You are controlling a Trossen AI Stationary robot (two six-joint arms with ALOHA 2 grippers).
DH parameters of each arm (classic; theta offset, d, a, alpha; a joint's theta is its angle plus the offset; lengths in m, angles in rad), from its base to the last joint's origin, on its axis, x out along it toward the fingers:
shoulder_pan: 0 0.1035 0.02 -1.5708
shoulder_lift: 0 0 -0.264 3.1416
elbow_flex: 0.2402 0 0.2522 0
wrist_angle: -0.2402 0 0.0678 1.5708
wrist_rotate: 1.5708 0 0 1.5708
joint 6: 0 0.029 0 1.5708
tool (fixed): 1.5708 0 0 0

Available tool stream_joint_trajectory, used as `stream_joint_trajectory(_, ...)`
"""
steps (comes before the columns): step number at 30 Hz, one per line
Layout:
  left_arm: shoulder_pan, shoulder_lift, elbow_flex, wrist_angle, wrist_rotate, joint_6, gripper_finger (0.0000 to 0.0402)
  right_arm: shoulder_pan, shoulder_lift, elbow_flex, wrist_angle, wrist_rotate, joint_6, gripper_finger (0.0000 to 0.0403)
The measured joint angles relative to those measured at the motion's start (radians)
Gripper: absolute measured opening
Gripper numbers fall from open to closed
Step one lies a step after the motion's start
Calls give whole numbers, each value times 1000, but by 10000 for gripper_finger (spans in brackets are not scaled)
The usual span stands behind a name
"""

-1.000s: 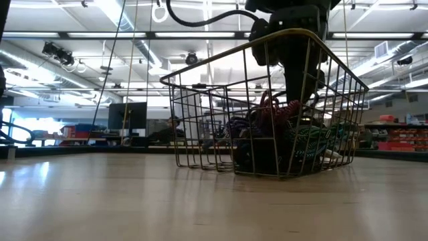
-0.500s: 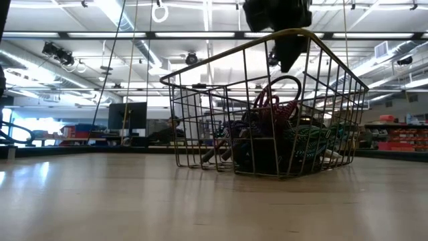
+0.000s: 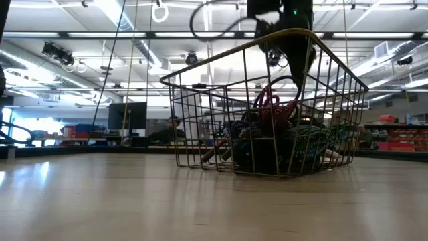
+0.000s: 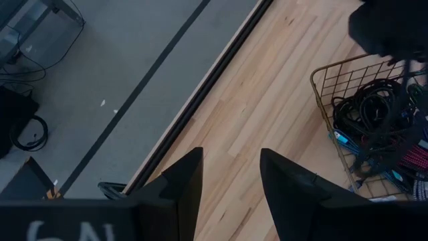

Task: Pick and place USB-C Cables
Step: Adjust the wire basket

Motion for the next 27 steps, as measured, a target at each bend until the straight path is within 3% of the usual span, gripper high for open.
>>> stream_joint_trajectory(14, 0, 0, 0, 0, 0, 0, 156, -96, 1, -245, 165, -59, 23, 185)
stream_joint_trajectory(18, 0, 0, 0, 0, 0, 0, 156, -104, 1, -276, 157, -140, 51, 140)
stream_joint_trajectory(24, 0, 0, 0, 0, 0, 0, 156, -95, 0, -281, 167, -202, 91, 20)
stream_joint_trajectory(27, 0, 0, 0, 0, 0, 0, 156, -79, 0, -281, 163, -227, 109, 18)
